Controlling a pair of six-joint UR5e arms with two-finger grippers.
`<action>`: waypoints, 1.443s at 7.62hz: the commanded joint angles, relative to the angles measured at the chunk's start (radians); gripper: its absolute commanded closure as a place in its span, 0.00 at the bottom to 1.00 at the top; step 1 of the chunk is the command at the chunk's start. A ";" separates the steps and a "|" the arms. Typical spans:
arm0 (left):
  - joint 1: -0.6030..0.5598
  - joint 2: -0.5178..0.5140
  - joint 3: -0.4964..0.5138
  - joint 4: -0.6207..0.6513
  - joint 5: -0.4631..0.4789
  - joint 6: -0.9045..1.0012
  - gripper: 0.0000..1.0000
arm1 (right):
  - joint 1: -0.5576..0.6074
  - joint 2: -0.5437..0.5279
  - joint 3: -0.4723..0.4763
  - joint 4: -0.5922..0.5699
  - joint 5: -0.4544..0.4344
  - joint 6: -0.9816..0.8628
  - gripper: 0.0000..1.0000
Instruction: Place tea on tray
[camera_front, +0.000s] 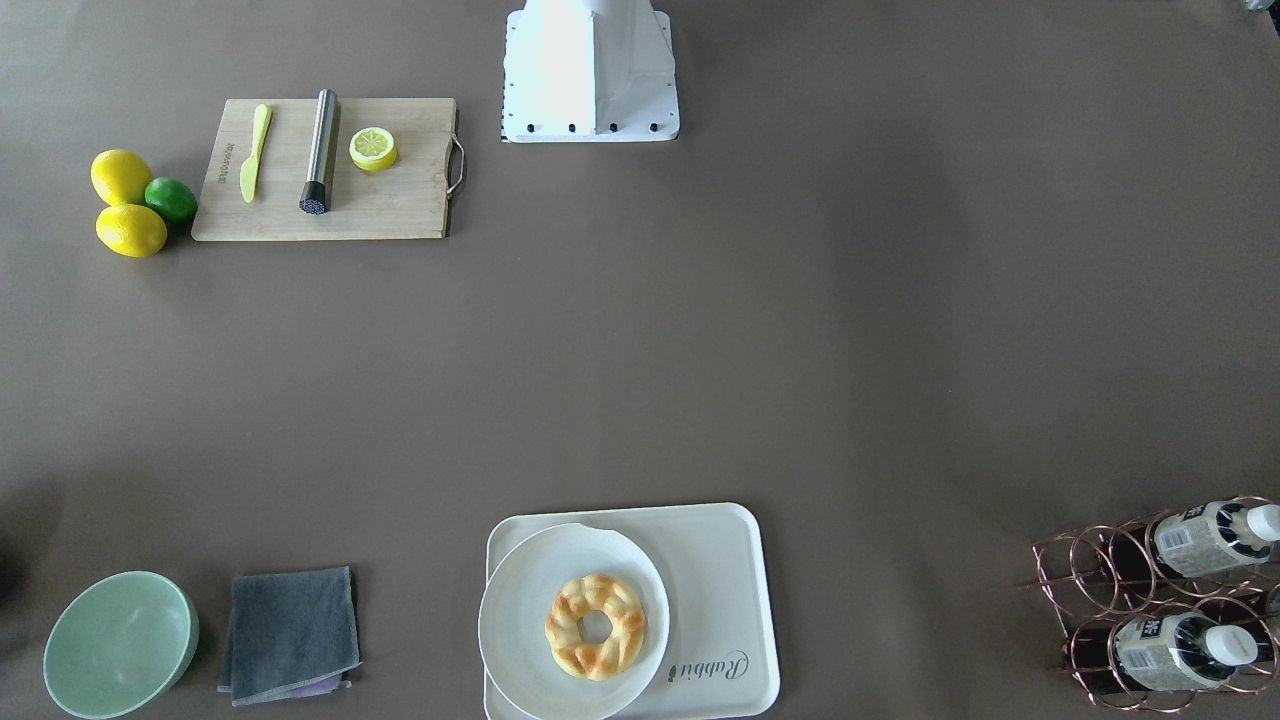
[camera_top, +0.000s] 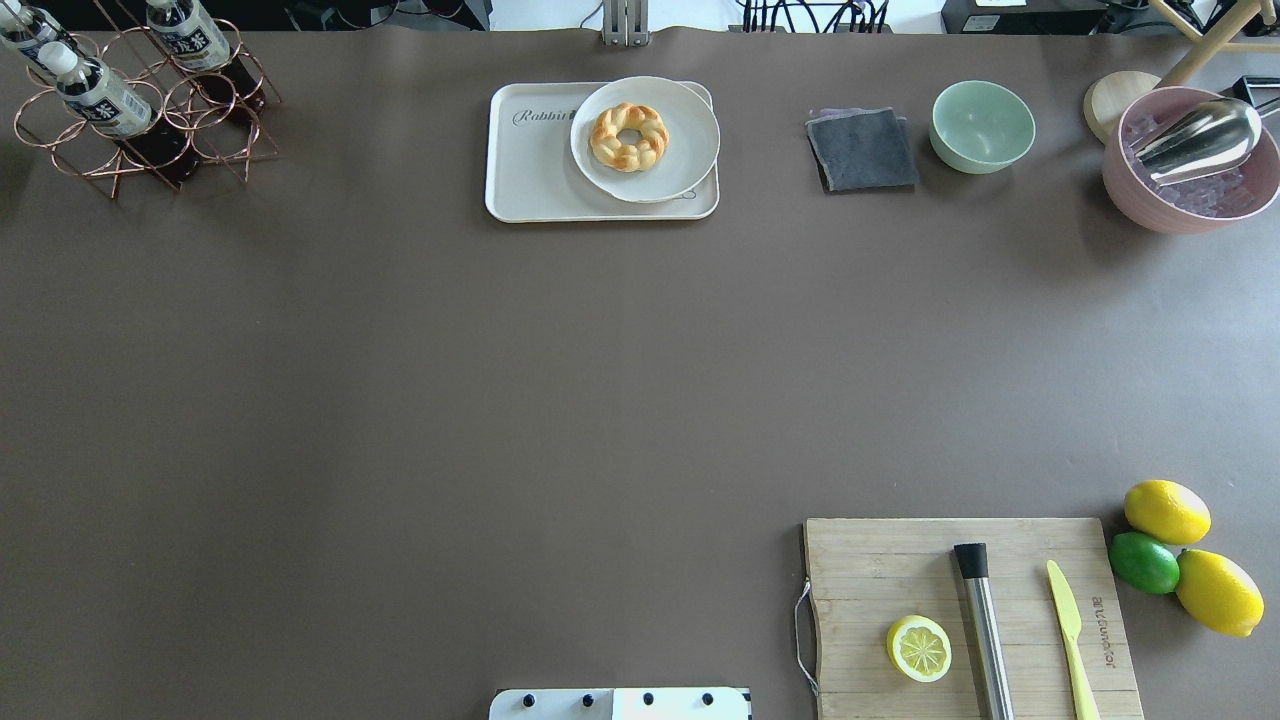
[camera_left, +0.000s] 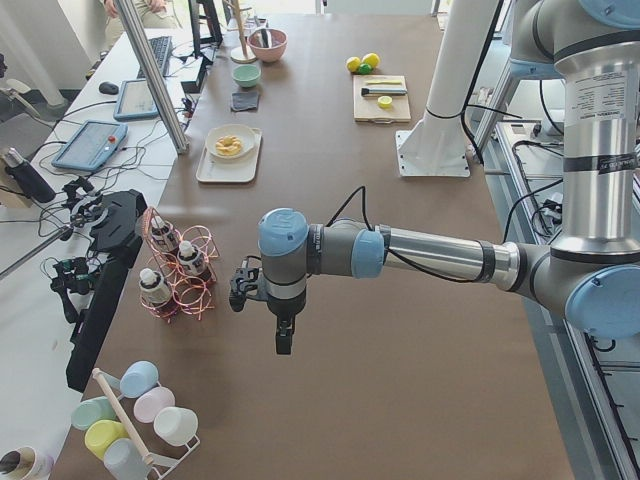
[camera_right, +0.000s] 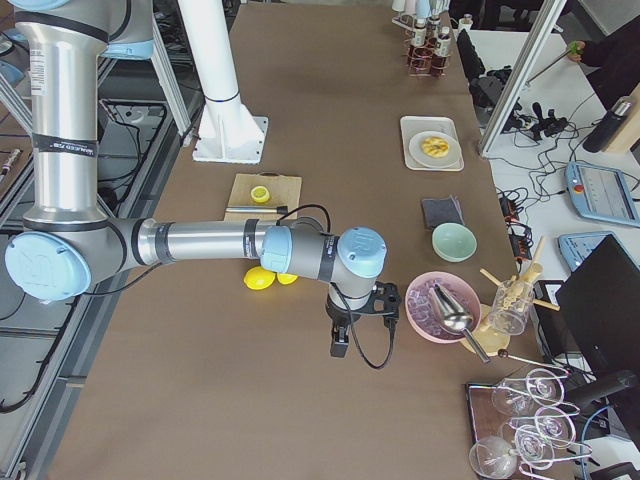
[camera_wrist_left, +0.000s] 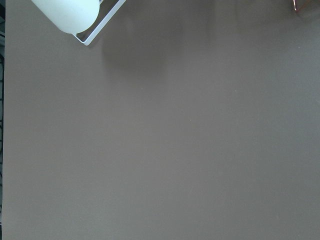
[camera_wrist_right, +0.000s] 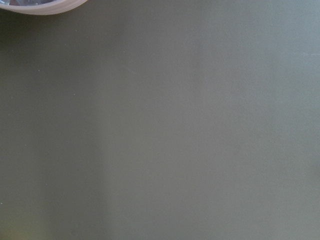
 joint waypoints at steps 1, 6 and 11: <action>0.005 -0.012 0.005 -0.007 -0.002 0.000 0.00 | 0.000 0.002 0.004 -0.001 0.002 0.001 0.00; -0.002 0.017 0.006 -0.151 0.000 -0.029 0.00 | 0.000 0.007 0.010 0.001 0.016 0.002 0.00; -0.010 0.080 0.037 -0.237 -0.011 -0.025 0.00 | 0.000 0.008 0.007 0.001 0.018 -0.001 0.00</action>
